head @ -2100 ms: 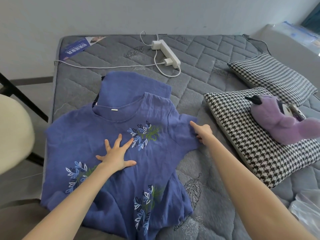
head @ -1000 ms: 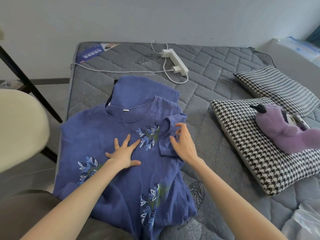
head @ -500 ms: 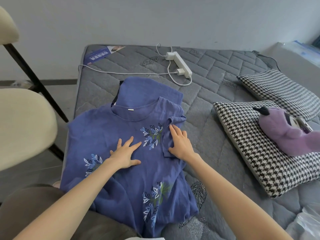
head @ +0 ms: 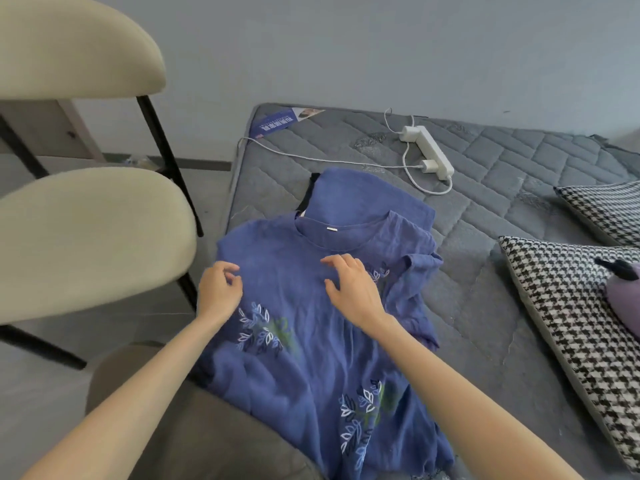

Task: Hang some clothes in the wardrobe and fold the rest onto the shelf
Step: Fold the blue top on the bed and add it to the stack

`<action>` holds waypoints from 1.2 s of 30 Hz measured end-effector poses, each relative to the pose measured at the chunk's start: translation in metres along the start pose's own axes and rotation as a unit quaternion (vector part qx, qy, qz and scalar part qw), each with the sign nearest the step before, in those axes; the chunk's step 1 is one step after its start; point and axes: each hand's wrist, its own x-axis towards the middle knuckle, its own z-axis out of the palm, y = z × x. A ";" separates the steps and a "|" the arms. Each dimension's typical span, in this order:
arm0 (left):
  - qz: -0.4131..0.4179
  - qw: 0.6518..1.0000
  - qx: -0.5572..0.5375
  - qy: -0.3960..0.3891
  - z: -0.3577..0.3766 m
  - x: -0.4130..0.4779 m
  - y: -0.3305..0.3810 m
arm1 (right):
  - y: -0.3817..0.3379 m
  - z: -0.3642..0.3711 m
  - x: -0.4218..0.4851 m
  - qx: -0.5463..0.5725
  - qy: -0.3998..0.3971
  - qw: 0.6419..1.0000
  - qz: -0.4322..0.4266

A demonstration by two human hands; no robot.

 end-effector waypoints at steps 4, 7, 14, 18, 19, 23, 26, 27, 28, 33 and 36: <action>-0.132 0.990 -0.047 0.028 -0.012 0.007 -0.025 | -0.026 0.027 0.015 -0.003 -0.092 0.995 -0.025; -0.170 0.982 -0.083 -0.020 -0.009 0.010 -0.038 | -0.038 0.042 0.027 -0.012 -0.145 0.989 -0.031; -0.193 0.959 -0.204 -0.038 -0.004 0.016 -0.046 | -0.049 0.069 0.061 0.002 -0.211 0.977 -0.027; -0.188 0.943 -0.268 -0.058 -0.006 0.016 -0.057 | -0.052 0.077 0.078 -0.005 -0.205 0.978 -0.033; -0.191 0.936 -0.288 -0.060 -0.007 0.016 -0.058 | -0.053 0.079 0.082 0.003 -0.197 0.980 -0.036; -0.212 0.913 -0.343 -0.054 -0.011 0.024 -0.061 | -0.067 0.086 0.102 0.030 -0.145 0.987 -0.062; -0.205 0.900 -0.384 -0.036 -0.012 0.027 -0.059 | -0.080 0.092 0.120 0.043 -0.133 0.986 -0.093; -0.197 0.899 -0.389 -0.032 -0.012 0.027 -0.058 | -0.085 0.093 0.125 0.043 -0.134 0.985 -0.101; -0.188 0.900 -0.393 -0.026 -0.012 0.027 -0.057 | -0.090 0.094 0.130 0.041 -0.136 0.984 -0.111; -0.129 0.926 -0.355 0.012 -0.018 0.030 -0.059 | -0.111 0.109 0.152 -0.002 -0.192 0.978 -0.084; -0.103 0.931 -0.347 0.052 -0.021 0.032 -0.065 | -0.118 0.119 0.158 -0.038 -0.224 0.972 -0.054</action>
